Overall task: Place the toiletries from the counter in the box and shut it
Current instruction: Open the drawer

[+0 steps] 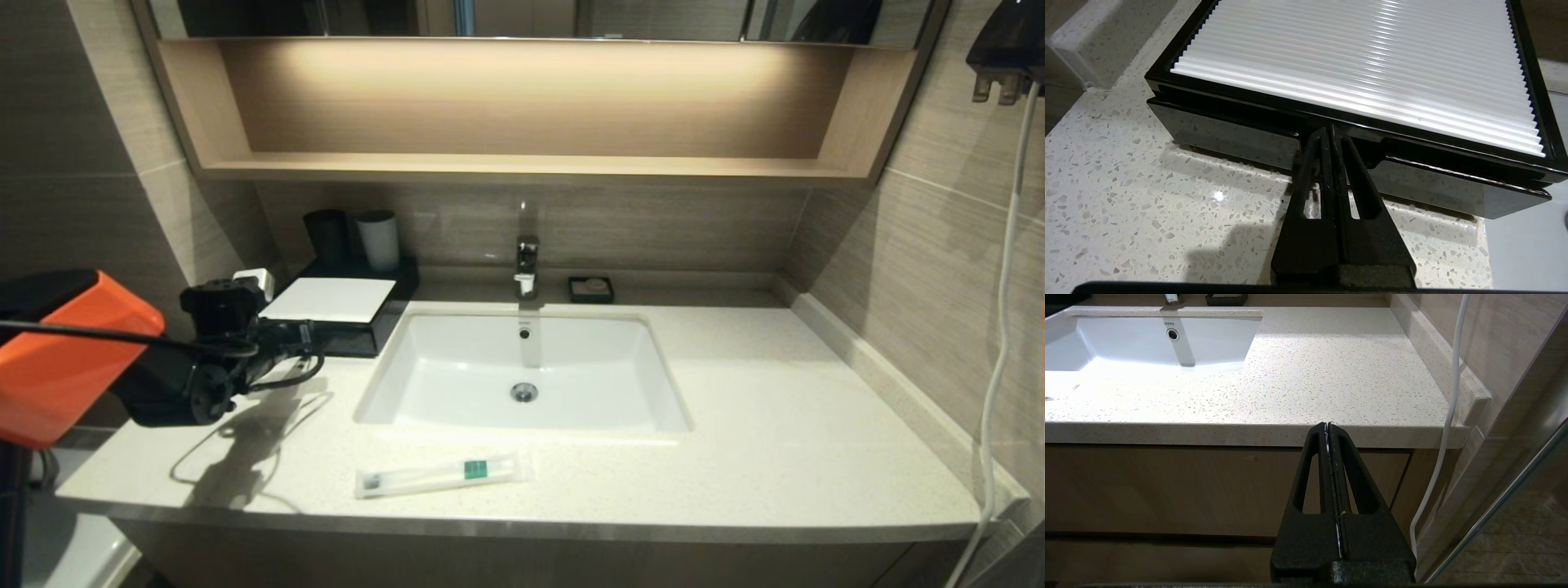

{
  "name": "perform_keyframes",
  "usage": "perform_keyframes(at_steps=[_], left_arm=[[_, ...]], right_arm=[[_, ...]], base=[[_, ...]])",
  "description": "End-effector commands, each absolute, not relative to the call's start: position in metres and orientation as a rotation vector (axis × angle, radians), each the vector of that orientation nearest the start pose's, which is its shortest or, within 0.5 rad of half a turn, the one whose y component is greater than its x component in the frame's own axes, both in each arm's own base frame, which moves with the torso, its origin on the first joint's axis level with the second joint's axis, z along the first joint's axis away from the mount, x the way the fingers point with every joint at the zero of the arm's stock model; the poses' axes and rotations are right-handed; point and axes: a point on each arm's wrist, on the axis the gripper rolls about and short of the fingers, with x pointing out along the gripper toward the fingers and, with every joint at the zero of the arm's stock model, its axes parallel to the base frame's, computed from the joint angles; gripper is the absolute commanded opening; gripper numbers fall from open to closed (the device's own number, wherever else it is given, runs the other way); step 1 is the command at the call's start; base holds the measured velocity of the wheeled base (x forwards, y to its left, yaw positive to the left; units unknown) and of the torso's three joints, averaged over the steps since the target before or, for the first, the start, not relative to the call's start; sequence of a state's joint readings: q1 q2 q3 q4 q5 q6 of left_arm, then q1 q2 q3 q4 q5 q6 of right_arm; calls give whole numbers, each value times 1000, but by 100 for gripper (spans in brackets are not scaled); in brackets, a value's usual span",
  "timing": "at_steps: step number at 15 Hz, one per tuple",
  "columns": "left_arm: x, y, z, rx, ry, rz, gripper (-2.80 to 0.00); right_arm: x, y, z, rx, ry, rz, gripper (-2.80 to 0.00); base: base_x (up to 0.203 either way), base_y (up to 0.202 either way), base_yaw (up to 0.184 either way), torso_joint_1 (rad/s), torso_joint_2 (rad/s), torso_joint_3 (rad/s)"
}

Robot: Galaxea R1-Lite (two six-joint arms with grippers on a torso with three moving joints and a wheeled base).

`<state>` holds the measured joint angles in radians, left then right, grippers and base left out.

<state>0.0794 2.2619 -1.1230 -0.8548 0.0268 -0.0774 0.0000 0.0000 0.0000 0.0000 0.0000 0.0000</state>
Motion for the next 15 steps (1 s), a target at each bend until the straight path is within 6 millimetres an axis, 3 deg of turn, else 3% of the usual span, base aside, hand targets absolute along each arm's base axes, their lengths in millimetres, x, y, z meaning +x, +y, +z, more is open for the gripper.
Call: perform_keyframes(at_steps=[1,7,15], left_arm=[[429,35,78,-85,271,117,-280],[422,34,61,-86,271,116,-280],[425,29,55,-83,256,103,-280]], right_arm=[[-23,0,75,0,0,0,-280],[-23,0,75,0,0,0,-280],[-23,0,75,0,0,0,-280]], base=[[0,0,0,0,0,0],[0,0,0,0,0,0],[0,0,0,0,0,0]])
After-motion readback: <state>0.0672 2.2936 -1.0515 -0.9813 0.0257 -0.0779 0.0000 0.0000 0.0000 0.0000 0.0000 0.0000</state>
